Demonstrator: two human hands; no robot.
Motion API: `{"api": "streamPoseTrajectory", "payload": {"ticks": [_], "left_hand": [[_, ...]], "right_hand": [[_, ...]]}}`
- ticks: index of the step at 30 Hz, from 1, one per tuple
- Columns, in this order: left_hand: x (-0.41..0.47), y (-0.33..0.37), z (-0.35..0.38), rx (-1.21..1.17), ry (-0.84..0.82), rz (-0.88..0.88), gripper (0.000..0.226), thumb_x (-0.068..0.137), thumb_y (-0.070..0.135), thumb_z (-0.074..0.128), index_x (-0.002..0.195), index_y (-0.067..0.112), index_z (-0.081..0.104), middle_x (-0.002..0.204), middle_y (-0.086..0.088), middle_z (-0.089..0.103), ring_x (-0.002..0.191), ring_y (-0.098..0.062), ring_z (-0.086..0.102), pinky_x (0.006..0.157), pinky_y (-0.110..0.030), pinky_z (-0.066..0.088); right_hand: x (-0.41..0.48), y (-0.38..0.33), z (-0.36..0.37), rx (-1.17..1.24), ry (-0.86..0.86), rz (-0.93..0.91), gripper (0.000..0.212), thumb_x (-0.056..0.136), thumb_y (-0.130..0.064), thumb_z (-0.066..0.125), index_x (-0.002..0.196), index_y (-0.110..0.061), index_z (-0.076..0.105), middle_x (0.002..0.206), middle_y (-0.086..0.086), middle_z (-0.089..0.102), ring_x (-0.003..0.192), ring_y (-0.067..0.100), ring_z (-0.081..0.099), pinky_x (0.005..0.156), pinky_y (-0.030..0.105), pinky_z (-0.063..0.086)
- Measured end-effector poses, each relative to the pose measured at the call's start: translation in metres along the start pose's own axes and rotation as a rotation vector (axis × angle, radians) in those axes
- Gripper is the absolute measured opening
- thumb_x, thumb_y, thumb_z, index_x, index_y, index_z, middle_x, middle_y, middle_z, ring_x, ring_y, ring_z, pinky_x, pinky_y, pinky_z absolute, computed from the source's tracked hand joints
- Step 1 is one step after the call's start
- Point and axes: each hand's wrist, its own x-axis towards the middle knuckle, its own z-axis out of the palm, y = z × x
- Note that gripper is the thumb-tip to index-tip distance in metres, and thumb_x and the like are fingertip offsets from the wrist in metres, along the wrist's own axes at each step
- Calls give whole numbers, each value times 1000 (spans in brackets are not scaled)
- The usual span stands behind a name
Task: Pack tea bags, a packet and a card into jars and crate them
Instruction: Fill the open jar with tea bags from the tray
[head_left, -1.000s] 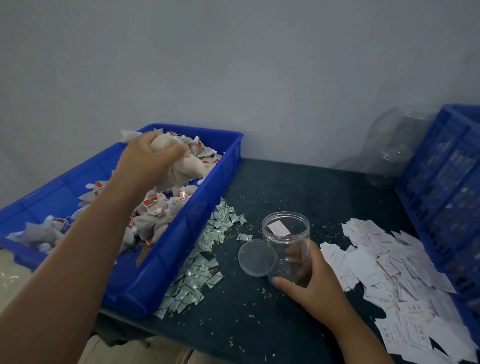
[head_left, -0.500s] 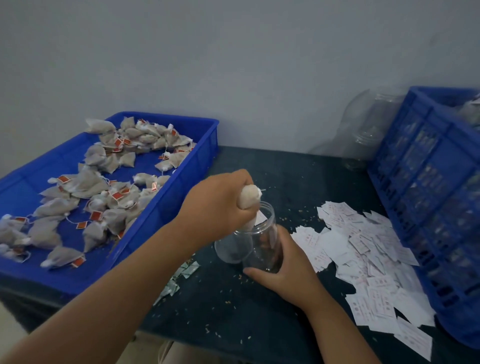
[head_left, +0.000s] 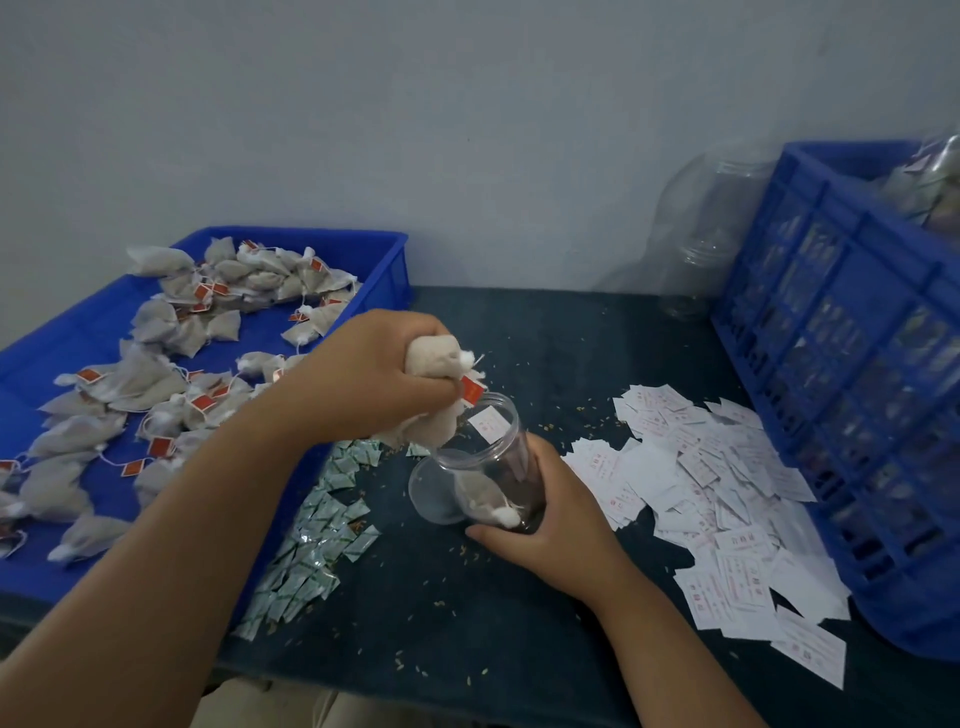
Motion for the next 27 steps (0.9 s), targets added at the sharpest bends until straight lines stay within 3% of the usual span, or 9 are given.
{"api": "streamPoseTrajectory", "payload": {"ticks": [4, 6, 8, 12, 13, 15, 18, 24, 27], "left_hand": [[1, 9, -7, -163, 55, 56, 10, 77, 34, 76, 79, 28, 68, 75, 6, 69, 63, -2, 63, 56, -15, 48], [3, 10, -8, -242, -30, 21, 18, 72, 41, 75, 81, 26, 69, 77, 2, 69, 67, -7, 66, 59, -19, 52], [5, 7, -5, -241, -153, -50, 25, 73, 44, 77, 85, 24, 71, 82, 0, 71, 73, -13, 70, 63, -26, 56], [9, 0, 13, -1, -292, -115, 13, 90, 44, 76, 92, 32, 72, 88, 12, 73, 78, -6, 71, 72, -35, 62], [8, -1, 17, 16, -277, -118, 15, 90, 50, 74, 92, 35, 72, 88, 14, 73, 78, -5, 71, 74, -35, 63], [5, -1, 20, -51, -184, -136, 19, 88, 58, 72, 93, 40, 71, 88, 16, 74, 77, -3, 72, 71, -33, 62], [4, 1, 15, -159, -53, -149, 19, 87, 61, 71, 94, 44, 70, 86, 15, 75, 76, -3, 72, 67, -32, 58], [9, 7, 15, -181, 260, -136, 22, 88, 52, 75, 92, 30, 71, 83, 11, 71, 74, -6, 66, 65, -25, 49], [6, 9, 22, -127, 178, -81, 22, 90, 50, 74, 94, 29, 69, 83, 7, 71, 73, -5, 67, 56, -16, 49]], "right_hand": [[0, -2, -1, 5, 5, -3, 81, 75, -52, 96, 142, -50, 50, 132, -25, 69, 111, 0, 71, 86, 19, 56], [-1, -5, -2, 8, 11, -4, 82, 75, -54, 96, 142, -52, 49, 130, -26, 69, 105, -2, 70, 81, 13, 53], [-1, -5, -2, 18, 5, -10, 85, 74, -54, 96, 144, -51, 48, 132, -25, 69, 109, -1, 70, 83, 15, 55], [-1, -2, -2, 35, -35, -33, 89, 72, -48, 98, 147, -47, 50, 136, -20, 69, 123, 6, 71, 96, 34, 61], [0, -2, -3, 21, -43, -38, 89, 72, -48, 98, 147, -48, 50, 134, -21, 70, 121, 6, 71, 95, 32, 61], [-1, -2, -4, -6, -41, -35, 85, 72, -49, 98, 143, -50, 51, 123, -33, 69, 111, -4, 70, 87, 17, 57], [-1, 0, -5, -1, -13, -16, 82, 73, -48, 98, 141, -42, 53, 103, -44, 64, 95, -14, 66, 80, 5, 49], [-1, -2, -4, 10, -51, -25, 84, 74, -48, 97, 144, -47, 51, 122, -33, 69, 108, -8, 69, 88, 11, 51], [-1, -1, -4, 36, -31, -21, 82, 74, -47, 97, 143, -43, 53, 125, -26, 71, 106, -4, 70, 86, 11, 51]]}}
